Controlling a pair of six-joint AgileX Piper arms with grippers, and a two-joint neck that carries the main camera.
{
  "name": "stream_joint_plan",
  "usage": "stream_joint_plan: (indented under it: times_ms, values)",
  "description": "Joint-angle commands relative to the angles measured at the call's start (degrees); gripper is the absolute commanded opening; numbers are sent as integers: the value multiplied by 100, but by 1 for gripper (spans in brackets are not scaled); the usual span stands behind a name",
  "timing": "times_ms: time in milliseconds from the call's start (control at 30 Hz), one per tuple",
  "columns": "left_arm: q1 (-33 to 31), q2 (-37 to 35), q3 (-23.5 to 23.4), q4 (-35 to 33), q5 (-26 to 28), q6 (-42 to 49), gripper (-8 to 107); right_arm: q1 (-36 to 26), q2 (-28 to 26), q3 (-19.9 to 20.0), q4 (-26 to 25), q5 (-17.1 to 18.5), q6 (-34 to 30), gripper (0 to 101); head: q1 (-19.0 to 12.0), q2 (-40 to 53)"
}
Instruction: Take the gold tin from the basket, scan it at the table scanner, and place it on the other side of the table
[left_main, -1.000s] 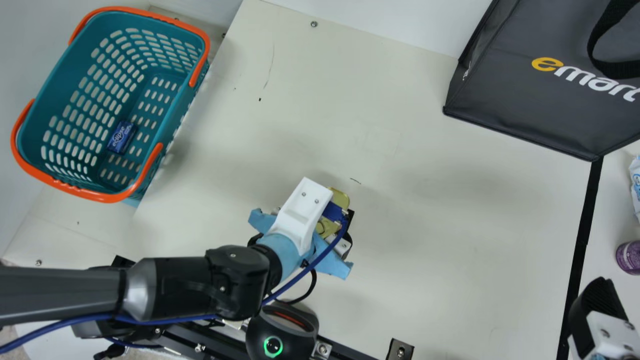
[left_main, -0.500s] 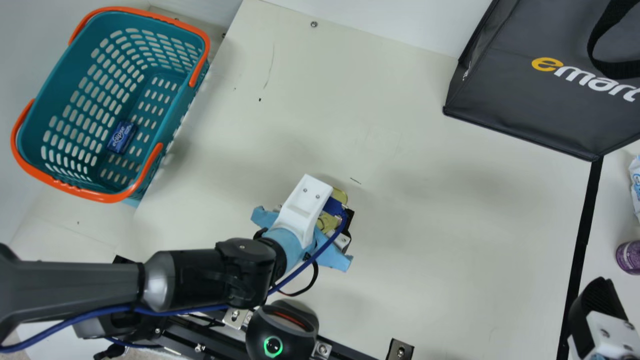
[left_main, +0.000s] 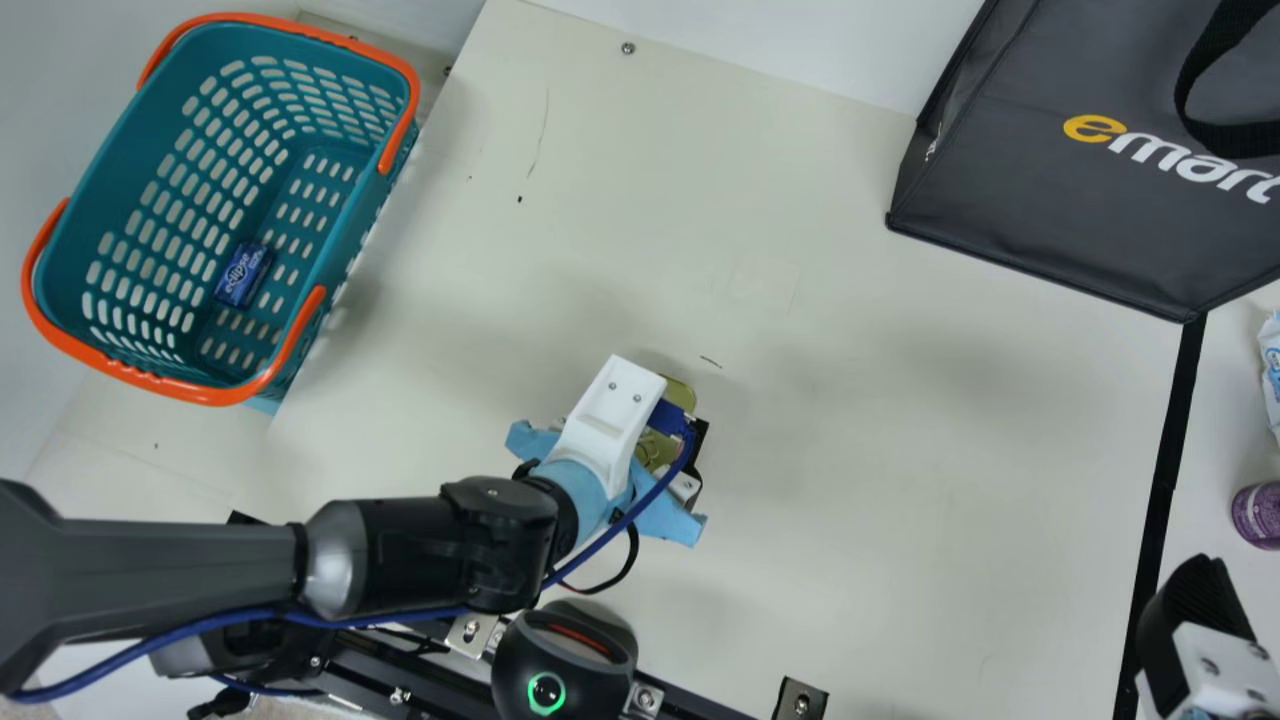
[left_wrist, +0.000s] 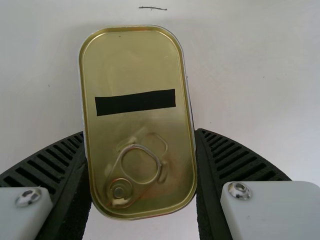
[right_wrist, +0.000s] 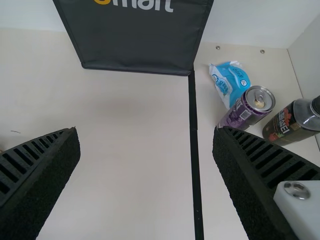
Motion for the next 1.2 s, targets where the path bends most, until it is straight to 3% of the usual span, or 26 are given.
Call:
stream_joint_plan:
  times_ms: [0, 500, 967, 1167]
  values:
    - [10, 13, 10, -26, -12, 23, 39, 0, 0, 0, 0, 0, 0, 95, -175, 14]
    - [268, -238, 58, -785, -230, 621, 89, 0, 0, 0, 0, 0, 0, 95, -175, 14]
    - [1067, -1441, 211, -2021, -152, 1979, 90, 0, 0, 0, 0, 0, 0, 95, -175, 14]
    - [1571, -2102, 182, -2559, 214, 2829, 90, 0, 0, 0, 0, 0, 0, 95, -175, 14]
